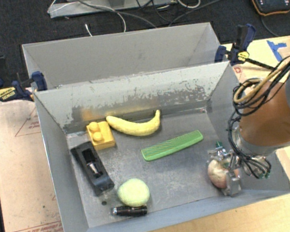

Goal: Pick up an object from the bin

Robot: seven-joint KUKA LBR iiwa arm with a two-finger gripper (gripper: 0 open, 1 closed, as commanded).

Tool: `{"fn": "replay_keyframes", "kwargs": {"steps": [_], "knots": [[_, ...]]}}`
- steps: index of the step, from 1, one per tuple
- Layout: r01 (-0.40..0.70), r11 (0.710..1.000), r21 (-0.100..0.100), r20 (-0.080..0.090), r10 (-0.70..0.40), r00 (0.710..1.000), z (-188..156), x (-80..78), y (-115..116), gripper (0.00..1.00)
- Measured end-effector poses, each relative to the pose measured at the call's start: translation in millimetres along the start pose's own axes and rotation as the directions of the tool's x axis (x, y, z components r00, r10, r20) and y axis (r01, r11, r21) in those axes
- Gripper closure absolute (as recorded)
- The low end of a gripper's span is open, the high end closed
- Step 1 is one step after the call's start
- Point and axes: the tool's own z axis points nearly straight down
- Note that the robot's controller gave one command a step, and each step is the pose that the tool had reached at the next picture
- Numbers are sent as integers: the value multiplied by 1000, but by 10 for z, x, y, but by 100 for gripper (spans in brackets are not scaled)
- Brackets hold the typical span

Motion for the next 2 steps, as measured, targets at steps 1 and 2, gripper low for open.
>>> {"fn": "replay_keyframes", "kwargs": {"steps": [1,2], "knots": [[1,1000,-4,-8,-1,1000,-205,17,15,100],[1,1000,-2,-2,-1,1000,-457,-3,12,100]]}}
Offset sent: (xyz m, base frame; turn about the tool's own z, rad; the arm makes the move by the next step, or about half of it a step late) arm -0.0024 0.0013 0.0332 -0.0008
